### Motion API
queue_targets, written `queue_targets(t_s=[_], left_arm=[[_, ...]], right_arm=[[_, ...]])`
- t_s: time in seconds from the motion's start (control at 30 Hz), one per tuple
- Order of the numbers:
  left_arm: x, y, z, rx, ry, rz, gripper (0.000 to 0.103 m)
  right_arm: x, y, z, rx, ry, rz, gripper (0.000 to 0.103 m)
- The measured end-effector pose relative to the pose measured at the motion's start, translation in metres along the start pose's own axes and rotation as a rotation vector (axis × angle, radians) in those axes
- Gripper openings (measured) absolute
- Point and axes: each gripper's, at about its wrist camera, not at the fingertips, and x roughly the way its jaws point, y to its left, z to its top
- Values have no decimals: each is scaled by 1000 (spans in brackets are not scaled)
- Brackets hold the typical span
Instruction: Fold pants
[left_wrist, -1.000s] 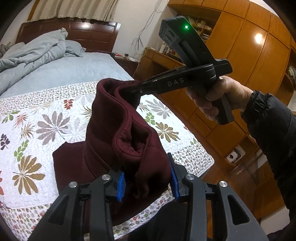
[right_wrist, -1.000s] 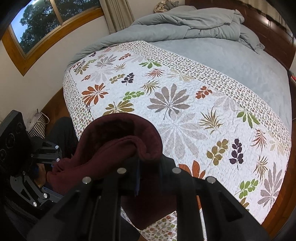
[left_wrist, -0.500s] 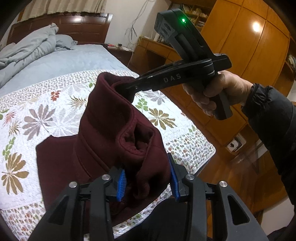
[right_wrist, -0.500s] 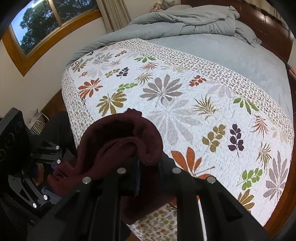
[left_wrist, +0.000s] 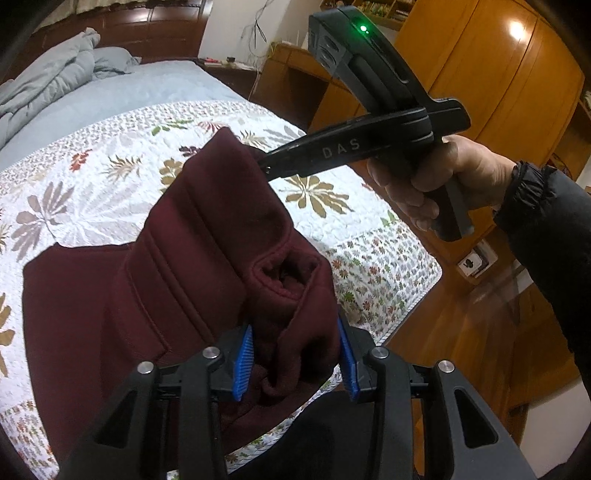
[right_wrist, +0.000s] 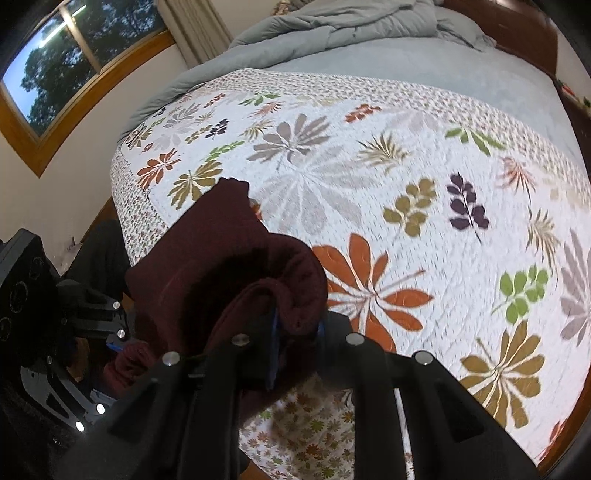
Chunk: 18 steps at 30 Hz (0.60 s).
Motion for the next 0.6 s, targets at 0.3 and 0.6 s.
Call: queue_targets(t_s=[0.3,0.6], left_arm=[[15,-5,-5,14,38,-2,41],[21,9,-11,-53,49,-122,47]], right_arm=[[4,-7,-15,58,3,-10,23],[-2,2,-31,138,20,-79,32]])
